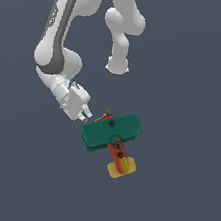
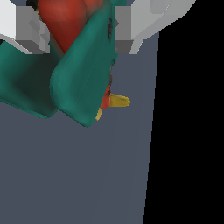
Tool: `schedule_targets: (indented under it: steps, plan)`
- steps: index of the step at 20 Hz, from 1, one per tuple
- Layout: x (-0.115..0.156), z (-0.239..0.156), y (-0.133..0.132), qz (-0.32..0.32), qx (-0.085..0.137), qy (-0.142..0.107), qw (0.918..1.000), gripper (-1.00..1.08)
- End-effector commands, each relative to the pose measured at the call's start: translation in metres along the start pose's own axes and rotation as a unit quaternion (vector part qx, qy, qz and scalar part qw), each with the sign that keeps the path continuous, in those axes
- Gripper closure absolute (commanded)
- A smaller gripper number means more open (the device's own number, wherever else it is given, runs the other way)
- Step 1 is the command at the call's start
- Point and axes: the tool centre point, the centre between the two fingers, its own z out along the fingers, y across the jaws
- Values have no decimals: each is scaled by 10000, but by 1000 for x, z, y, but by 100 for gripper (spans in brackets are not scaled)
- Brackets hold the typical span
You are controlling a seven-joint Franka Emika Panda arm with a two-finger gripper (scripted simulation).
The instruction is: Pick up the object and move it to a goal position.
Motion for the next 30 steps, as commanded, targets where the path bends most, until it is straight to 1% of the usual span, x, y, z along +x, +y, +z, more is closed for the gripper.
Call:
schedule_targets:
  steps: [1, 5, 10, 14, 20, 30]
  plan:
    - [1, 1, 0, 12, 13, 16, 10000, -20]
    - [1, 7, -2, 64, 34, -2, 10000, -20]
    - [-6, 20, -6, 144, 110, -88, 9998, -20]
    - [-7, 22, -5, 170, 154, -69, 9997, -20]
    - [0, 19, 0, 193, 235, 101, 9995, -20]
    - [16, 11, 14, 265, 445, 543, 9972, -20]
